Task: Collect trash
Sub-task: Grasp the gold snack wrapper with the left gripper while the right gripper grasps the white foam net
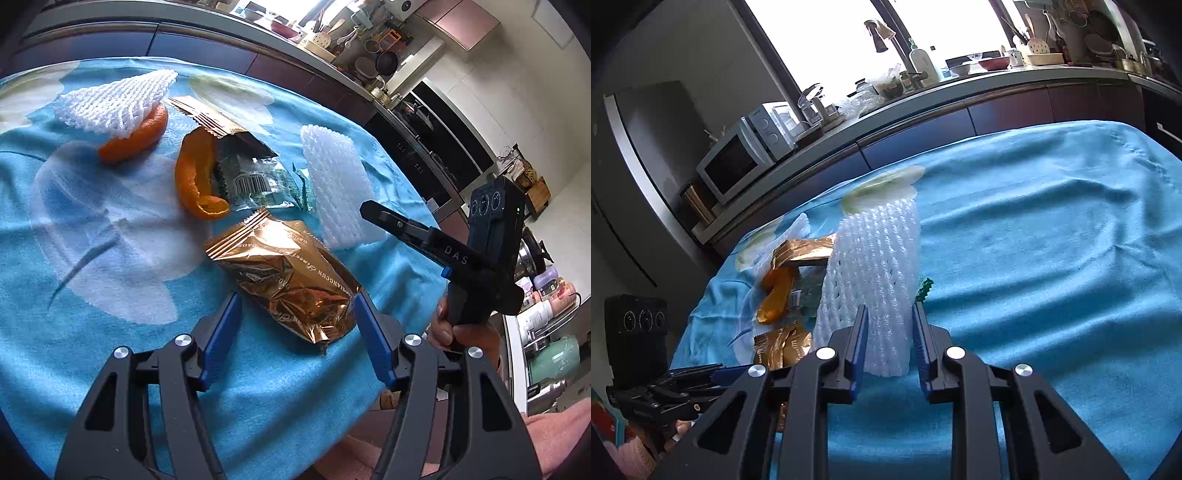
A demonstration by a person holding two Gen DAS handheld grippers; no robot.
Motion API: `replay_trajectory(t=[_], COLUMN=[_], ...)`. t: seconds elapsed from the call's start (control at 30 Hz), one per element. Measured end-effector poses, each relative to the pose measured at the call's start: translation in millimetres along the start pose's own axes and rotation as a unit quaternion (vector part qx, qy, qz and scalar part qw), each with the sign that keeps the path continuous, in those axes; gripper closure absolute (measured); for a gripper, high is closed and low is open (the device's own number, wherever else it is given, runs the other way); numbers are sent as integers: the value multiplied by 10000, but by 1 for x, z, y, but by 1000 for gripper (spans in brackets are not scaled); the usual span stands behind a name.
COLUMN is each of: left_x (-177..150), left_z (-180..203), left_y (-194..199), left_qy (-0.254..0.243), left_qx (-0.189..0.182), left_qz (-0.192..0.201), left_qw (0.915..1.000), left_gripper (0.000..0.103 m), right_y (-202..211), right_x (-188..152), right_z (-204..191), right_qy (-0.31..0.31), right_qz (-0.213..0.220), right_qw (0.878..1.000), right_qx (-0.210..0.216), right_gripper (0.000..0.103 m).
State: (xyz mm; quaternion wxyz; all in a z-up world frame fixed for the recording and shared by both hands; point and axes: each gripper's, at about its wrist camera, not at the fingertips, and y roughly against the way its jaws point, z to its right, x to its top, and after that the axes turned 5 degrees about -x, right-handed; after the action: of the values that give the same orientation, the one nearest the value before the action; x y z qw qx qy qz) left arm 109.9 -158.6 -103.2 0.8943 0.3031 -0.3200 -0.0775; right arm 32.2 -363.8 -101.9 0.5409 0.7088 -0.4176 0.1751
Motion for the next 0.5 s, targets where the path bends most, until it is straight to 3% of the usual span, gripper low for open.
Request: replay_trajectory(t=[0.23, 0.33, 0.4, 0.5], left_x=[2, 0, -2, -5], left_z=[2, 3, 3, 2], left_y=[-5, -6, -8, -9], left_qy=[33, -17, 34, 18], left_qx=[142, 249, 296, 293], left_qz=[12, -11, -92, -99], left_qw=[9999, 9997, 9995, 9995], left_gripper=[56, 67, 82, 85], right_y=[-6, -9, -10, -8], right_x=[-15, -19, -23, -24], right_z=[-18, -23, -27, -32], right_qy=[197, 200, 251, 268], right_qz=[-246, -332, -360, -366], right_qw=[9992, 9985, 9982, 9978], right_qx=[247, 389, 406, 477], right_gripper=[87, 88, 88, 88])
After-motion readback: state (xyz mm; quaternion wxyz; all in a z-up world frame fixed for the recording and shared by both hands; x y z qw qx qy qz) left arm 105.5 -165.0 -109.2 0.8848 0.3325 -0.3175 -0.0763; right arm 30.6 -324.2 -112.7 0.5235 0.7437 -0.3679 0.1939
